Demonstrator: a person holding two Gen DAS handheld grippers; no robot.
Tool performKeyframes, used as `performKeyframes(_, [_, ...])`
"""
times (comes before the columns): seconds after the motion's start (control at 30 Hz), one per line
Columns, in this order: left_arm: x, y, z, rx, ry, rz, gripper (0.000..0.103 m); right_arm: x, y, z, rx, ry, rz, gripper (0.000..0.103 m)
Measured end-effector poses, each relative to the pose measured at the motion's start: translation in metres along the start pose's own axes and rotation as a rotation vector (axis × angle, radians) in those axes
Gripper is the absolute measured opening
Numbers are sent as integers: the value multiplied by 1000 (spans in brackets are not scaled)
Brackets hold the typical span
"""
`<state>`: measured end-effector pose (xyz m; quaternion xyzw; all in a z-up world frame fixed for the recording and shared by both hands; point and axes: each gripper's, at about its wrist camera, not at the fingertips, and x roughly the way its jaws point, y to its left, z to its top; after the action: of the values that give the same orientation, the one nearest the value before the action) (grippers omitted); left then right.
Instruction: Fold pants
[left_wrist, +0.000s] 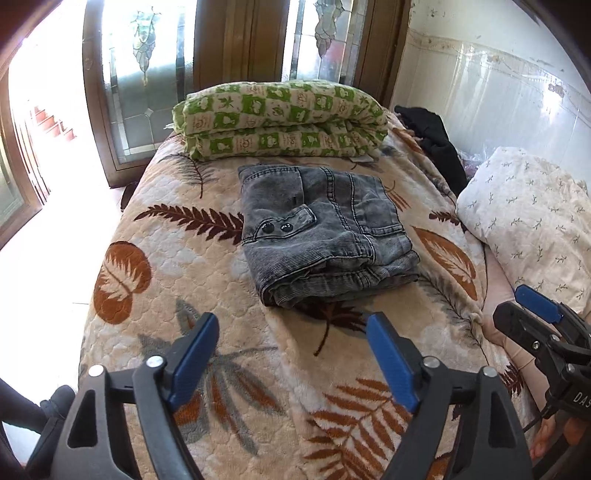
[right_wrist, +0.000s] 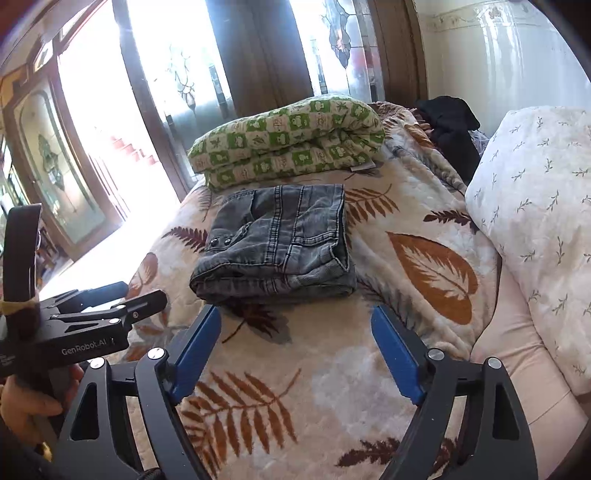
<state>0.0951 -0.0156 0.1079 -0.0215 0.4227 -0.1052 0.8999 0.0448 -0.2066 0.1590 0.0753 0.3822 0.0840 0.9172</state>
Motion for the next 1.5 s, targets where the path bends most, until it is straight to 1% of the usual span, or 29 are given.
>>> performKeyframes(0.07, [-2,0,-3,1,-12,-3,93,-2,3,0,-5,-5,4,86])
performKeyframes(0.13, [-4,-2,-7,15,-18,14,97,-4,7,-1,-15,-14,4,88])
performKeyframes(0.23, [-4,-4,-11,23,-12,20,99,-6,10,-3,-26,-24,4,93])
performKeyframes(0.37, [-5,-3,-16,7,-6,12,103,-8,12,-9,-26,-22,10,95])
performKeyframes(0.57, [-4,1,-21,-9,11,18,103,-10,14,-14,-36,-20,10,99])
performKeyframes(0.7, [-3,6,-22,-27,28,9,103,-11,15,-17,-30,-19,12,101])
performKeyframes(0.9, [-8,3,-24,-2,20,28,103,-16,19,-21,-37,-37,13,102])
performKeyframes(1.07, [-14,-1,-23,14,-1,60,103,-22,23,-21,-49,-56,13,102])
performKeyframes(1.17, [-20,-2,-23,21,-30,73,103,-26,26,-21,-63,-70,8,102])
performKeyframes(1.33, [-25,-10,-22,56,-52,93,103,-31,25,-22,-69,-85,3,102])
performKeyframes(1.5, [-27,-15,-22,54,-55,92,103,-36,19,-22,-54,-105,-10,102])
